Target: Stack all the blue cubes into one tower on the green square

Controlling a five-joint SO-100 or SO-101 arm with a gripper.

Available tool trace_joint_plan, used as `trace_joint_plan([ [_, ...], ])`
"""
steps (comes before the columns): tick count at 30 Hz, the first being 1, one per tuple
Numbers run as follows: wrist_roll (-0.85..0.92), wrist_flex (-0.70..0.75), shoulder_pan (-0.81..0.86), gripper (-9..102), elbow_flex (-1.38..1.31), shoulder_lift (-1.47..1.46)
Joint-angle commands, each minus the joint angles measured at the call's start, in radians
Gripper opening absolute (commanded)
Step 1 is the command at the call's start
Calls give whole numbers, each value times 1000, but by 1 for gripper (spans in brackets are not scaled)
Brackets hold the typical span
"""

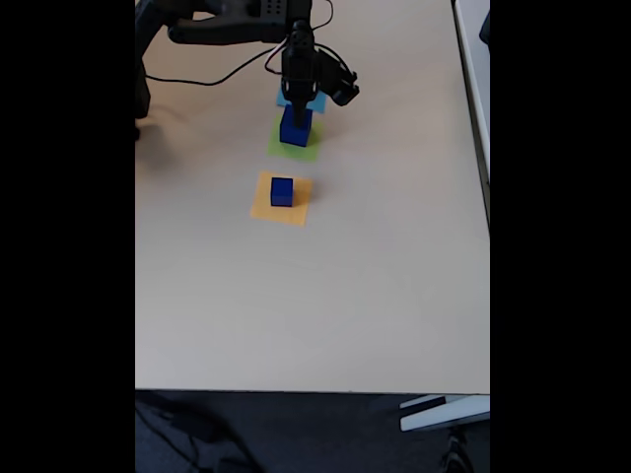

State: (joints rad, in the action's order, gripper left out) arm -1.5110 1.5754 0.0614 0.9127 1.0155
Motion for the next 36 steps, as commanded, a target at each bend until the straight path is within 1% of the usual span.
trace_joint_plan([
  [1, 9, 6, 12, 17, -6, 83],
  [7, 12, 6, 12, 11, -6, 78],
  [22, 21, -14, 18, 8, -9, 54],
  [26, 32, -14, 25, 3, -23, 43],
  [36, 37, -6, 26, 1, -44, 35],
])
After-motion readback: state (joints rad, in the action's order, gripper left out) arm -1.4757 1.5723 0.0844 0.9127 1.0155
